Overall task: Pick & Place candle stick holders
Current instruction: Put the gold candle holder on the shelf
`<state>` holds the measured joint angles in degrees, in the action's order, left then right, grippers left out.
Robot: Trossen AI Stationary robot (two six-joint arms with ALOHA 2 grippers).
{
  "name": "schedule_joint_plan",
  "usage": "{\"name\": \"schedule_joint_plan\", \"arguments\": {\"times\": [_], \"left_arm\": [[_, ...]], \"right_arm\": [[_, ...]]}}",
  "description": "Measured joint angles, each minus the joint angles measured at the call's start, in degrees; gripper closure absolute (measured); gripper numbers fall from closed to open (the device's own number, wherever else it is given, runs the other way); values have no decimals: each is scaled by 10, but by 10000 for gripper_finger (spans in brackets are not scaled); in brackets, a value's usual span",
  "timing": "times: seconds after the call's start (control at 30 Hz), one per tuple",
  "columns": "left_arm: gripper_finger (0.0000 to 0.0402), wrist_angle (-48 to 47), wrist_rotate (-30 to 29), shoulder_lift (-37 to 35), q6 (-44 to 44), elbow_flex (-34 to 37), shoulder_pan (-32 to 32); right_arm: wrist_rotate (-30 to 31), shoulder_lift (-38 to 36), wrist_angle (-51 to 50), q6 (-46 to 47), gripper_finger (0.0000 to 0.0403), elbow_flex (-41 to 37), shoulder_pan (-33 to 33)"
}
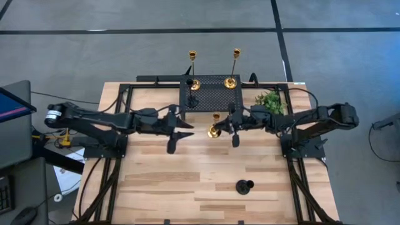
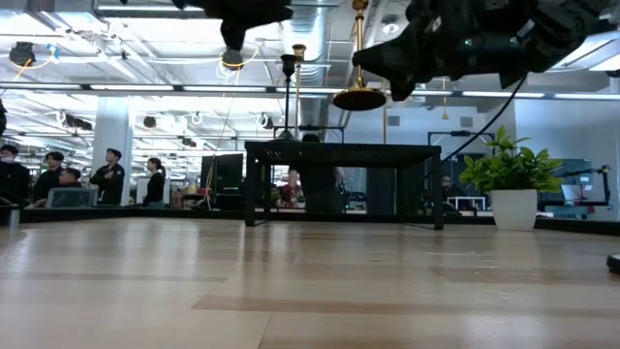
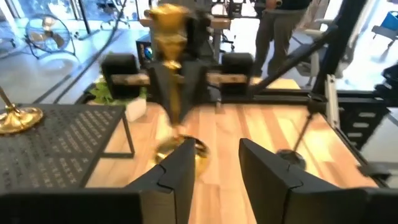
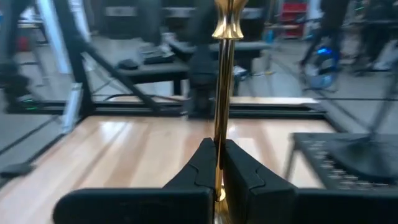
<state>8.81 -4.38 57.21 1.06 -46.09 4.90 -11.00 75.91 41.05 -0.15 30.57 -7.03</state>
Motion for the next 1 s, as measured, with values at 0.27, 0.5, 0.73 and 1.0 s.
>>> {"name": "schedule_joint_plan", "arguments": {"times": [0.27,0.5,0.73,1.0], "left_arm": [[329,-35,2,-27,11,0,37],[385,-41,0,-29,60,0,57],[395,-41,-11,-29,60,0,57],[395,-54,-16,-29,57,0,56]], "right_arm": [[7,13,29,3,403,0,-72],[6,52,49,6,403,22,-117],[6,96,48,6,403,56,-139],[24,96,47,4,403,66,-174]]}}
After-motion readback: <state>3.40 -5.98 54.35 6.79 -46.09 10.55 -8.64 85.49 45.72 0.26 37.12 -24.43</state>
